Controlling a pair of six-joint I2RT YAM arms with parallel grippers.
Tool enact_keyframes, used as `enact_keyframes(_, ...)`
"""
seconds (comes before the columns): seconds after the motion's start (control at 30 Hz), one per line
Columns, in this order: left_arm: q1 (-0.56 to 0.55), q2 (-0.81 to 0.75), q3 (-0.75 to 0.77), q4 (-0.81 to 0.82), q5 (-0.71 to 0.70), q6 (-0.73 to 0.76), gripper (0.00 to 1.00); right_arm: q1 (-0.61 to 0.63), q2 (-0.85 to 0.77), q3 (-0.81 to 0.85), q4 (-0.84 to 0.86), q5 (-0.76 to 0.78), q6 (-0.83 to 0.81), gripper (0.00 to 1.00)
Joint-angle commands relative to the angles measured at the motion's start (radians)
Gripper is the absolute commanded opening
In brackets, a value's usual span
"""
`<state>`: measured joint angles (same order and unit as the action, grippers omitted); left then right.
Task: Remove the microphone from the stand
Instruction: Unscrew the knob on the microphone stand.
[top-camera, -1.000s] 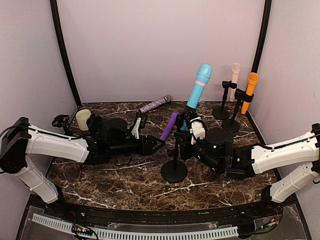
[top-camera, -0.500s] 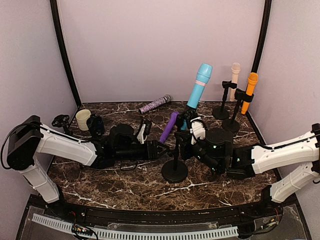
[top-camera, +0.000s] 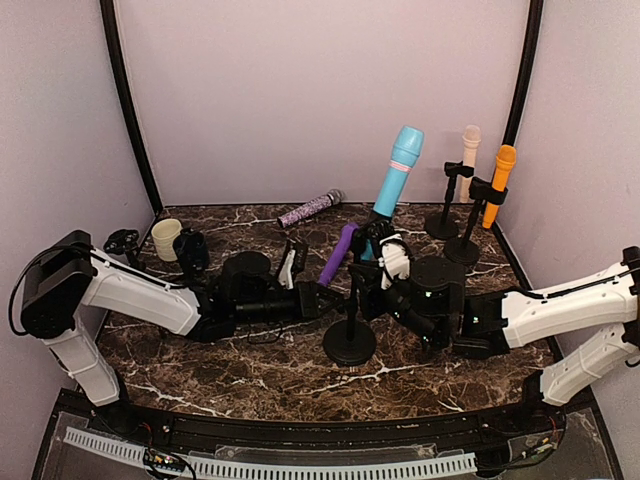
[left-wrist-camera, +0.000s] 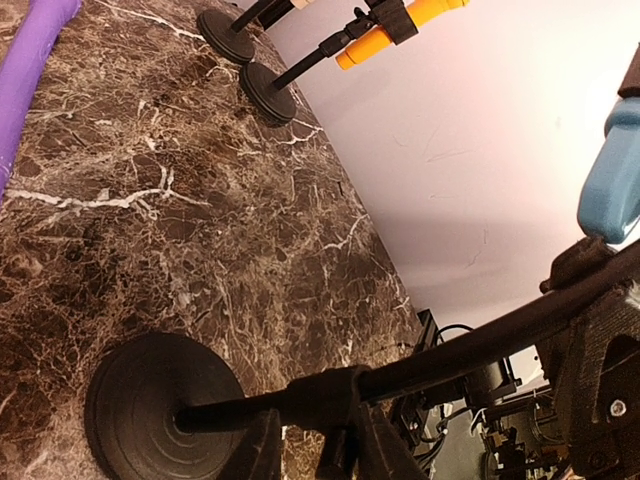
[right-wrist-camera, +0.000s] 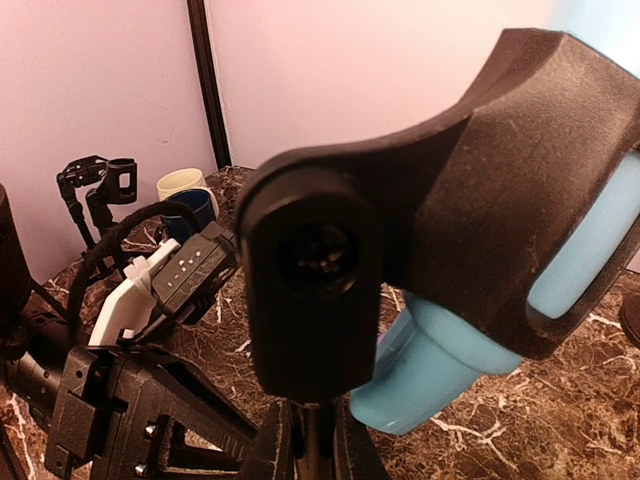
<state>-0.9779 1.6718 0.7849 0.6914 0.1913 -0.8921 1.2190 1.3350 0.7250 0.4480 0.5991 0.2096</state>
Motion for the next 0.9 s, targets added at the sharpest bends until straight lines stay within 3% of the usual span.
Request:
enact_keyframes(0.0, -0.011, 0.021, -0.012, 0.003, 0.012, -0.019, 0.22, 0.017, 0.008, 0.047, 0.082, 0.003, -0.005, 0.00)
enact_keyframes(0.33, -0.014, 0.021, -0.060, 0.011, -0.002, -0.093, 0.00, 0.023, 0.003, 0.038, 0.098, 0.011, -0.011, 0.00)
enact_keyframes(0.87, -0.013, 0.107, -0.163, 0.082, 0.016, -0.333, 0.00, 0.037, -0.028, -0.010, 0.180, 0.011, -0.067, 0.00)
